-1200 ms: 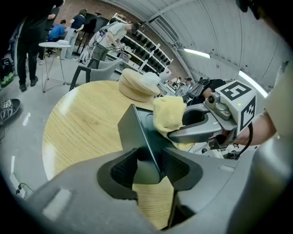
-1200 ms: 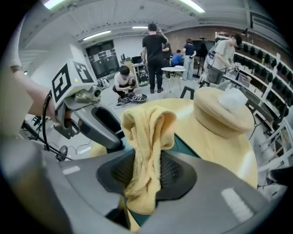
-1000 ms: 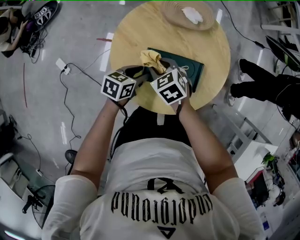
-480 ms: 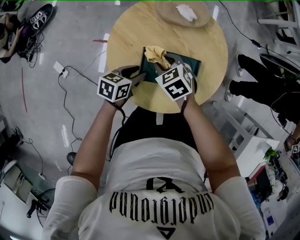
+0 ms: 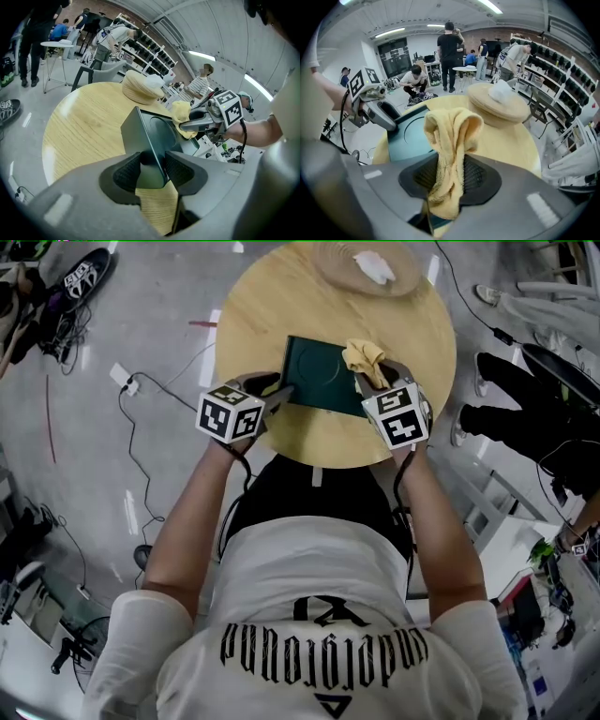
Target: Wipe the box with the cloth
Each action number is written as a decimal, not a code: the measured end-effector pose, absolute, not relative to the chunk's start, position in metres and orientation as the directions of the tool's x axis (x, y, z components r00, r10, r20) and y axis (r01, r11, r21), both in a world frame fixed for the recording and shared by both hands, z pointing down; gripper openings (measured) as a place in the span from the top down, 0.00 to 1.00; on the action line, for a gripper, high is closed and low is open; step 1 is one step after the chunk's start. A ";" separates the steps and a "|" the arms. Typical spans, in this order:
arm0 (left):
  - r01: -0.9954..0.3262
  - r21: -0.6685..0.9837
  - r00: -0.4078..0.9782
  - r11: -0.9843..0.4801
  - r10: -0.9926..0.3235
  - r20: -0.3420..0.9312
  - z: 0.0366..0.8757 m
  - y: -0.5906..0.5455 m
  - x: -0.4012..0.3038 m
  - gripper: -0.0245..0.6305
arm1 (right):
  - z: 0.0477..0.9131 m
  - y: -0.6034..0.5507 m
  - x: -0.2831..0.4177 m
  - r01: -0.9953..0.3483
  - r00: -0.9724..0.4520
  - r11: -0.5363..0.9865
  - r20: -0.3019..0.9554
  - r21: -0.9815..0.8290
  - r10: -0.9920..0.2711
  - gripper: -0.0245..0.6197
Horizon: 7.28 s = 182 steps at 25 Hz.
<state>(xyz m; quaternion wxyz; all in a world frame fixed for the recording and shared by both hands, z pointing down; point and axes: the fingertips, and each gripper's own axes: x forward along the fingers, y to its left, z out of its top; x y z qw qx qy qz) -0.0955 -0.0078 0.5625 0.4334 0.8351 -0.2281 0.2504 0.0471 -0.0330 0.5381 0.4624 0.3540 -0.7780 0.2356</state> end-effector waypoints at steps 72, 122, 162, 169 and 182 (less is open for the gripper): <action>-0.641 0.613 0.731 -0.462 -0.125 0.671 0.570 -0.011 -0.087 0.69 | 0.603 0.067 0.154 -0.537 -0.306 0.827 0.952 -0.167 -0.007 0.77; -0.609 0.678 0.775 -0.411 -0.127 0.619 0.568 -0.006 -0.096 0.69 | 0.614 -0.101 -0.023 0.706 -0.156 0.666 0.970 0.242 -0.187 0.77; -0.666 0.651 0.731 -0.363 -0.145 0.667 0.578 -0.011 -0.097 0.69 | 0.625 0.028 0.179 0.213 -0.130 0.977 0.991 0.013 0.015 0.77; -0.681 0.638 0.718 -0.360 -0.156 0.678 0.573 -0.012 -0.097 0.69 | 0.617 0.086 0.154 0.040 -0.234 0.992 0.965 -0.117 0.123 0.77; -0.653 0.642 0.728 -0.401 -0.101 0.678 0.572 -0.009 -0.097 0.69 | 0.605 0.145 0.117 -0.328 -0.363 0.877 0.904 -0.350 0.226 0.77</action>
